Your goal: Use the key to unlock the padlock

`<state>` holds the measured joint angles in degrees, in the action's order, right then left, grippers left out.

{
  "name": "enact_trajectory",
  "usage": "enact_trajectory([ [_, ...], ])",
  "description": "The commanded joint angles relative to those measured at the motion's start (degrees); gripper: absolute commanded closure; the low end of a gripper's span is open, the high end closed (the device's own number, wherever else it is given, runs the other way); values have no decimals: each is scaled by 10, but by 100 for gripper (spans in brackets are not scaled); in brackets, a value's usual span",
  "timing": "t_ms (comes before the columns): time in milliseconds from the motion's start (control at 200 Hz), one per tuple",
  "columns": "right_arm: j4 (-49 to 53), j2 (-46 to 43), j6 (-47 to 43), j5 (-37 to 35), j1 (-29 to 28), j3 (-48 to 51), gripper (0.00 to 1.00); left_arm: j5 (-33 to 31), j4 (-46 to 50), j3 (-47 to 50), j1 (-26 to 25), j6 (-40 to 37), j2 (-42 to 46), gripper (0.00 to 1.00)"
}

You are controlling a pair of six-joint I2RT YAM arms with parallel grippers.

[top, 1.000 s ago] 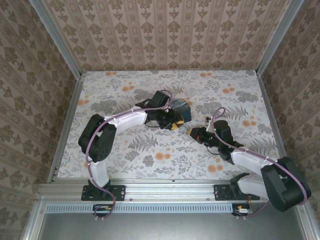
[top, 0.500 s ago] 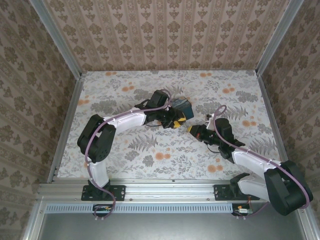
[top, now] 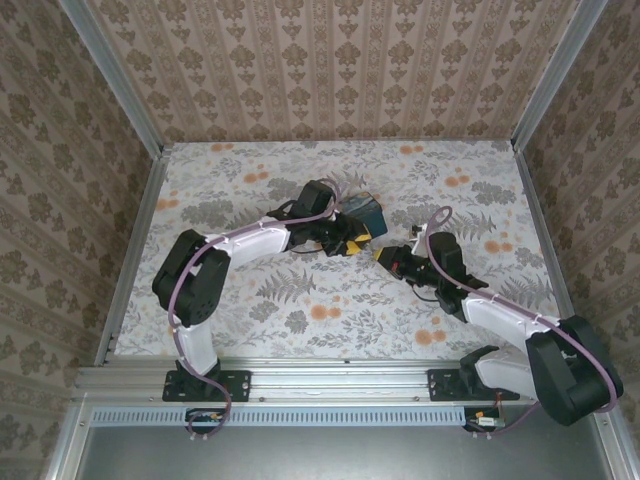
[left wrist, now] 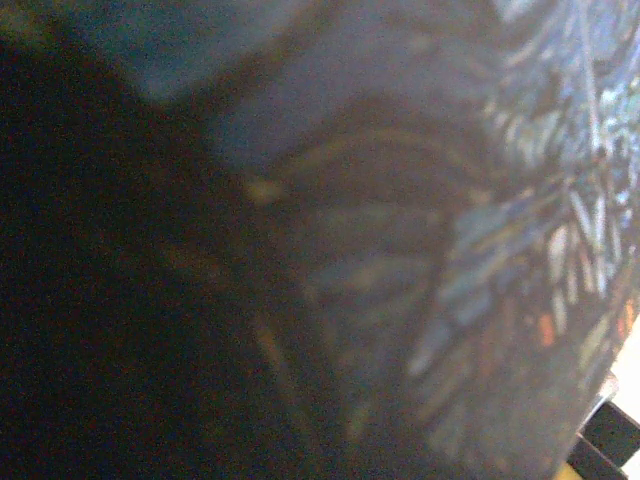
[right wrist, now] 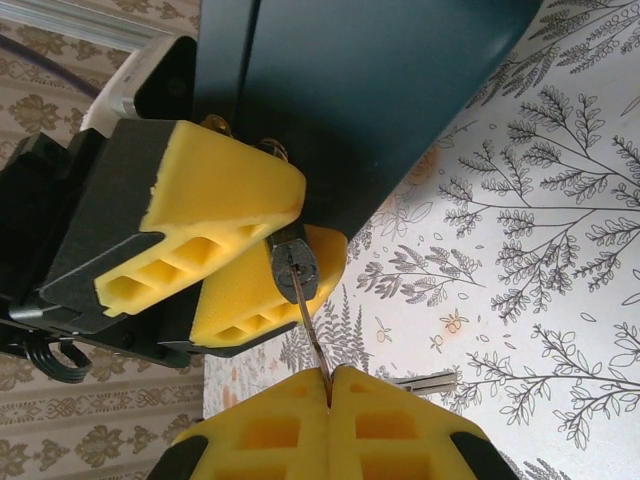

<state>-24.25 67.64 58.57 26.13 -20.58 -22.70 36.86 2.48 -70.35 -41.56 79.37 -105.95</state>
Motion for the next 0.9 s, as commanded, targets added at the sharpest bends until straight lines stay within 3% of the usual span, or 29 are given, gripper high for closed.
enact_trajectory([
  [0,-20,7,5,10,-3,-18,100,20,-13,8,5,8,24,100],
  [590,-58,28,18,35,-3,-27,100,26,-26,7,2,2,22,100],
  [895,-50,50,11,38,-3,-44,100,33,26,-19,-6,-60,18,100],
])
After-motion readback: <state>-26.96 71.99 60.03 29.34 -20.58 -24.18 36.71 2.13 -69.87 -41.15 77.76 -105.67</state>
